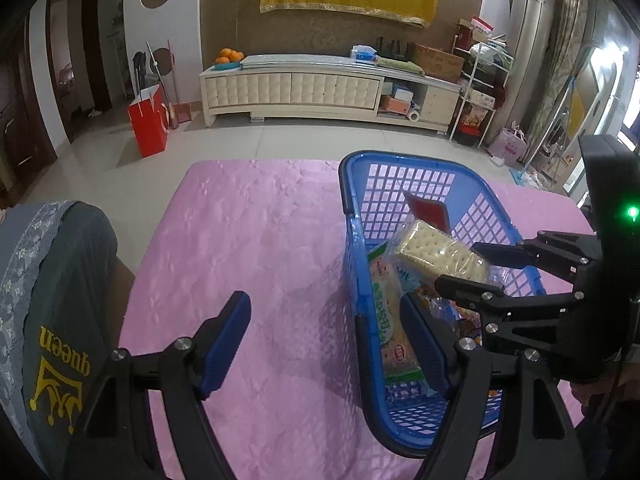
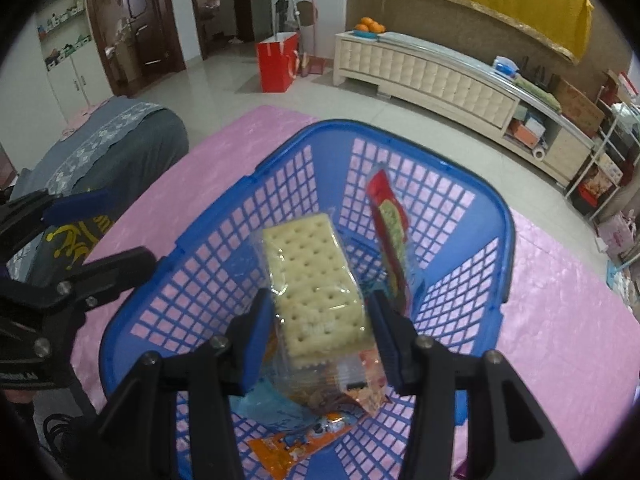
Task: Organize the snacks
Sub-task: 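Open both grippers to drop the cracker packs into the basket, then move the open right gripper down over the purple packet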
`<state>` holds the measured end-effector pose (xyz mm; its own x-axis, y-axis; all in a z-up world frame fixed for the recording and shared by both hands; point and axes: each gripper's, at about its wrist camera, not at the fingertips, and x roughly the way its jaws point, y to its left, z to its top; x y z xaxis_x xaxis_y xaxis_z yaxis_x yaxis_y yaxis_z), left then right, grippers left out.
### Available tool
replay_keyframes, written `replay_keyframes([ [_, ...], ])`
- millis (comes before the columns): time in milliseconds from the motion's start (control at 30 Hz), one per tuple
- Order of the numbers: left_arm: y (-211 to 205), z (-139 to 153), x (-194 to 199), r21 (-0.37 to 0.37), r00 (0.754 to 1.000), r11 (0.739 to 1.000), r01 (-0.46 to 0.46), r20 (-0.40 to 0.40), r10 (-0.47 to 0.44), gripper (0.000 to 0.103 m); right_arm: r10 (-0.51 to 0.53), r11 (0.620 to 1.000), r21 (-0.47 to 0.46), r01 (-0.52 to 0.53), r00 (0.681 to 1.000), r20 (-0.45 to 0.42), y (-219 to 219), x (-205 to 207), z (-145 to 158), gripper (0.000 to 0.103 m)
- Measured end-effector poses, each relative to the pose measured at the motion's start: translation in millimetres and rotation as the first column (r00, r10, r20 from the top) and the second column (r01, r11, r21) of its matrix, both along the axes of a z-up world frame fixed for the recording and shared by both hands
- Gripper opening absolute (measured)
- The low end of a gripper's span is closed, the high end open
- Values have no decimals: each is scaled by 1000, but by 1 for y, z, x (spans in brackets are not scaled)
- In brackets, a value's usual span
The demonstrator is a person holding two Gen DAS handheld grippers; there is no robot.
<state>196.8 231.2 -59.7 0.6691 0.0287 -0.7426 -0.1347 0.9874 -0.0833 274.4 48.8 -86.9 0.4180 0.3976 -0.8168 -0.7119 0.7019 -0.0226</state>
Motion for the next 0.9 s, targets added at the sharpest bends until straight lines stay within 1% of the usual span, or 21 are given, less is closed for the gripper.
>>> replay_keyframes([
  [67, -2, -1, 0, -2, 1000, 1000, 5, 3, -5, 75, 19, 1000, -16, -18, 1000, 8, 2, -3, 0, 59],
  [133, -4, -2, 0, -10, 1000, 1000, 8, 2, -8, 75, 36, 999, -40, -35, 999, 30, 4, -9, 0, 83],
  [167, -5, -3, -1, -13, 1000, 1000, 9, 2, -9, 75, 37, 998, -46, -35, 998, 50, 4, -11, 1, 85],
  [200, -7, -3, -2, -15, 1000, 1000, 11, 3, -11, 75, 34, 998, -50, -30, 996, 78, 4, -14, 4, 85],
  [267, -10, -1, -2, -13, 1000, 1000, 17, 8, -17, 75, 26, 998, -55, -21, 995, 98, 2, -16, 8, 85],
  [467, -19, 9, -9, 1, 999, 1000, 22, 40, -22, 75, -10, 1000, -27, 12, 995, 101, -19, -16, 19, 86],
  [533, -25, 12, -13, 9, 999, 1000, 19, 43, -20, 75, -35, 999, -6, 36, 995, 98, -29, -17, 24, 86],
  [733, -44, 22, -21, 28, 996, 998, 50, 69, -52, 75, -98, 994, 52, 93, 990, 99, -59, -21, 41, 86],
  [900, -59, 33, -24, 46, 993, 999, 27, 111, -32, 75, -142, 988, 80, 133, 984, 108, -85, -23, 53, 87],
])
